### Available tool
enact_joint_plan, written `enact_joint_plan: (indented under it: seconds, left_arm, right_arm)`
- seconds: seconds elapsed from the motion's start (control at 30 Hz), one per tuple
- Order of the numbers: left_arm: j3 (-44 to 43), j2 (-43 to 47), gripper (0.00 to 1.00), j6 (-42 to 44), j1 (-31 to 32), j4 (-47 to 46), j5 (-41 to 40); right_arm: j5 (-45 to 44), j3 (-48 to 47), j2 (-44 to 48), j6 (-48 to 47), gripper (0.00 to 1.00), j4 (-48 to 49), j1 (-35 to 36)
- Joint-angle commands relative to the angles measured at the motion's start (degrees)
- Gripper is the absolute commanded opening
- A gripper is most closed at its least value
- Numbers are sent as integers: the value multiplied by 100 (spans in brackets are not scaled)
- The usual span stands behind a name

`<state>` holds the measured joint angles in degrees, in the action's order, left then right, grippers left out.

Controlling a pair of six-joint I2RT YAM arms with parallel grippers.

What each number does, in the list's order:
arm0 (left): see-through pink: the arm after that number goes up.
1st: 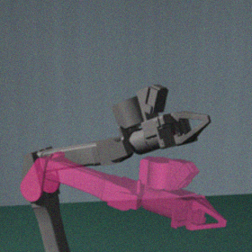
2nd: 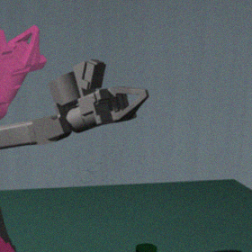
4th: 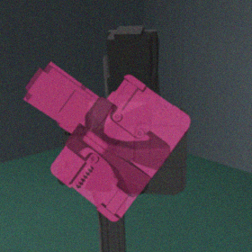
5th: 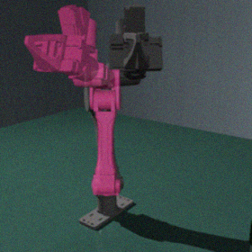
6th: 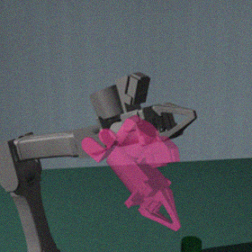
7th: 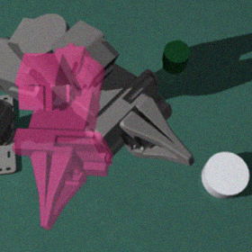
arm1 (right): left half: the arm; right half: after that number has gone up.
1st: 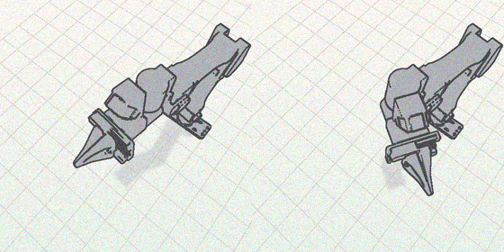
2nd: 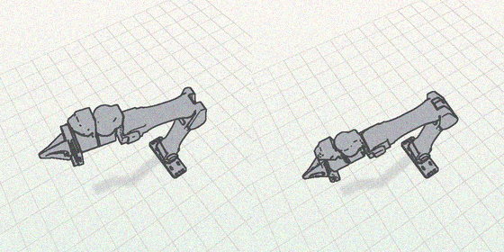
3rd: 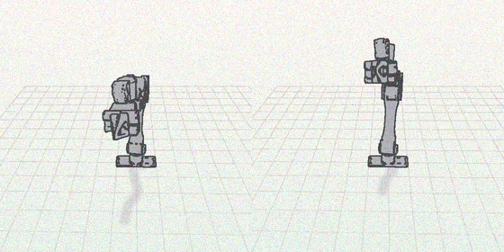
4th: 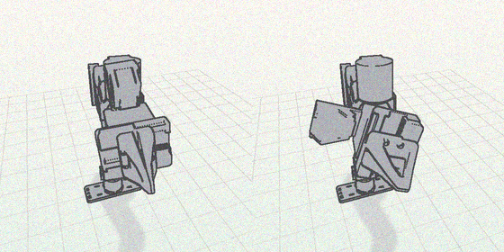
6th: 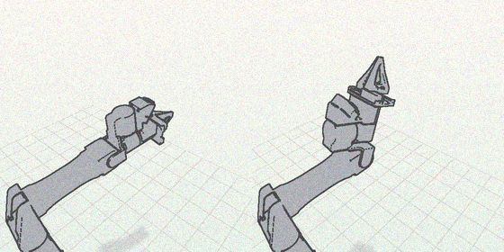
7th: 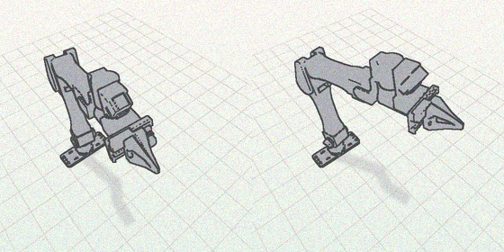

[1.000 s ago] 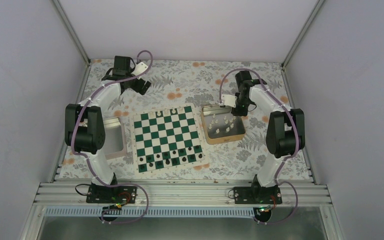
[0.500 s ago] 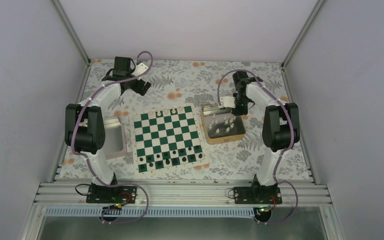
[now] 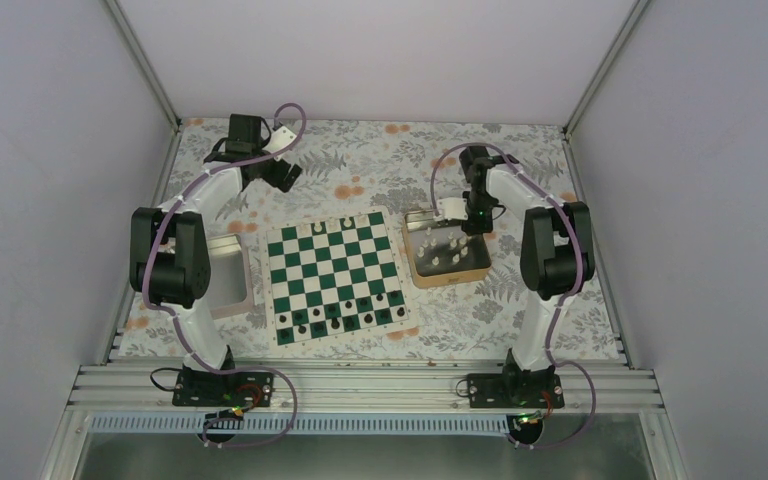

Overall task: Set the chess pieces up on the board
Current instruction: Pick up the chess piece from the storage box.

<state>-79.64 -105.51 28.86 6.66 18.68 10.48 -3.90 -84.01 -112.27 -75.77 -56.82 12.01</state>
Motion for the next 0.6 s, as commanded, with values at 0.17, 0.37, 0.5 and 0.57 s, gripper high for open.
enact_joint_plan:
  seconds: [0.17, 0.37, 0.5, 0.57]
  left_arm:
    - [75, 14, 100, -48, 29, -101, -20]
    - [106, 46, 100, -40, 21, -102, -19]
    - [74, 54, 100, -41, 20, -98, -20]
    - [79, 50, 100, -43, 20, -99, -11]
  right_arm:
    - [-203, 141, -137, 97, 25, 80, 126]
    - [-222, 181, -181, 145, 21, 135, 171]
    - [-240, 120, -156, 158, 12, 101, 183]
    - [-257, 57, -139, 178, 10, 58, 182]
